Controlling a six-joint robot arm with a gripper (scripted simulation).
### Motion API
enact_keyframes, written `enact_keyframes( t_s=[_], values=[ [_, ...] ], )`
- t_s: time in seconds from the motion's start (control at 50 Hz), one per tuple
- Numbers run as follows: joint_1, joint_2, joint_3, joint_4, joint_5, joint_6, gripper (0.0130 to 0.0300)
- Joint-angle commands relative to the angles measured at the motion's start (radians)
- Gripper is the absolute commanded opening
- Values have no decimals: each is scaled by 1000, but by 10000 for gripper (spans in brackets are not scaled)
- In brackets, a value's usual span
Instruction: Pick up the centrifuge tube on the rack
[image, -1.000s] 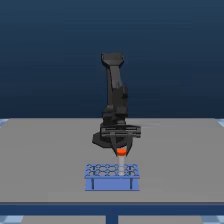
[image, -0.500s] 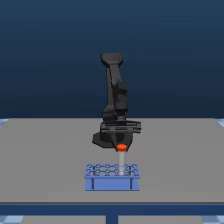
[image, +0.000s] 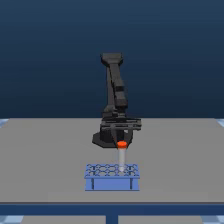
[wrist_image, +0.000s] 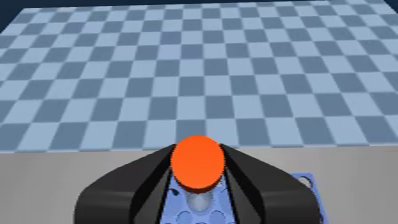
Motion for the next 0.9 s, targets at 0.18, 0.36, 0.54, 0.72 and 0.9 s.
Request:
enact_keyframes(
  t_s=[0.18,0.36,0.54,0.72,0.9],
  values=[
    [0,-12,-14,201,-3,-226,130],
    [0,-23,-26,360,-10,-386,130],
    [0,-31,-36,478,-18,-505,130],
    [0,-42,-51,615,-32,-644,130],
    [0,-51,-65,721,-48,-751,130]
  ],
)
